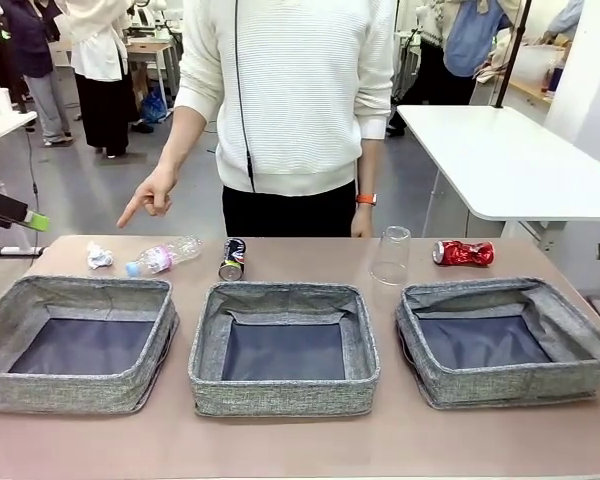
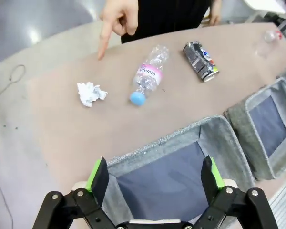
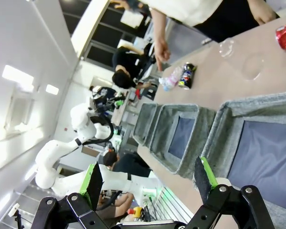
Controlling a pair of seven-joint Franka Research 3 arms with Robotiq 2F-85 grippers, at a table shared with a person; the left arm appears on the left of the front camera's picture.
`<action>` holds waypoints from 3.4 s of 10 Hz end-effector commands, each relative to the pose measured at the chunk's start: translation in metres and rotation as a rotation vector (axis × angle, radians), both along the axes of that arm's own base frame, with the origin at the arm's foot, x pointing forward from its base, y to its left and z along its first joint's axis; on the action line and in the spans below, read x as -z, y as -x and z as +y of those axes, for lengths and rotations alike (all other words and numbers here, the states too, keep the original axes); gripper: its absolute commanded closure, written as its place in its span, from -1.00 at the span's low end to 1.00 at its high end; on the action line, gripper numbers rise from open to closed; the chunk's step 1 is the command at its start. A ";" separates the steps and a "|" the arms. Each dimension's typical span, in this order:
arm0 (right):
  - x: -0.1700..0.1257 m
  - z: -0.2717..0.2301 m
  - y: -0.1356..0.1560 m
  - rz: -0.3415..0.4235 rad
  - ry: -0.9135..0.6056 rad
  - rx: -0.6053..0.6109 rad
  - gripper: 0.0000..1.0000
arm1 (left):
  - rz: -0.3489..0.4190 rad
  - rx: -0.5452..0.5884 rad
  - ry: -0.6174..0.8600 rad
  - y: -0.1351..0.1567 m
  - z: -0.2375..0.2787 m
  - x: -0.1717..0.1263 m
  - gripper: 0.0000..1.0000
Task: Sort the waste into the appropriate baskets.
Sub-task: Pick up the waste item pointed out by the person.
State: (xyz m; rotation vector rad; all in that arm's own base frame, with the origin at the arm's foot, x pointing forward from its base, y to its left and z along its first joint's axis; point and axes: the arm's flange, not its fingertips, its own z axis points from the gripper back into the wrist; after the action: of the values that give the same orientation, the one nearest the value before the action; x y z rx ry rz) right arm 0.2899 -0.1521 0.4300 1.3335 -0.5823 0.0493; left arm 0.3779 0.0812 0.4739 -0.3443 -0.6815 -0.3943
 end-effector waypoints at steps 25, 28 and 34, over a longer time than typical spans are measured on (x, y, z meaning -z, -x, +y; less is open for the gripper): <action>-0.002 -0.001 -0.004 -0.035 -0.010 0.002 -1.00 | 0.531 -0.212 -0.185 -0.254 -0.006 0.135 1.00; -0.002 -0.001 -0.004 -0.035 -0.010 0.002 -1.00 | 0.543 -0.216 -0.198 -0.254 -0.008 0.134 1.00; -0.002 -0.001 -0.004 -0.035 -0.010 0.002 -1.00 | 0.550 -0.247 -0.170 -0.249 -0.003 0.120 1.00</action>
State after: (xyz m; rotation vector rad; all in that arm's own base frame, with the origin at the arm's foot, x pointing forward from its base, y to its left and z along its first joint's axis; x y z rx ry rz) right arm 0.2904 -0.1526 0.4289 1.3343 -0.5860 0.0499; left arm 0.6307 0.0747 0.3407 -0.1782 -0.1517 -0.1277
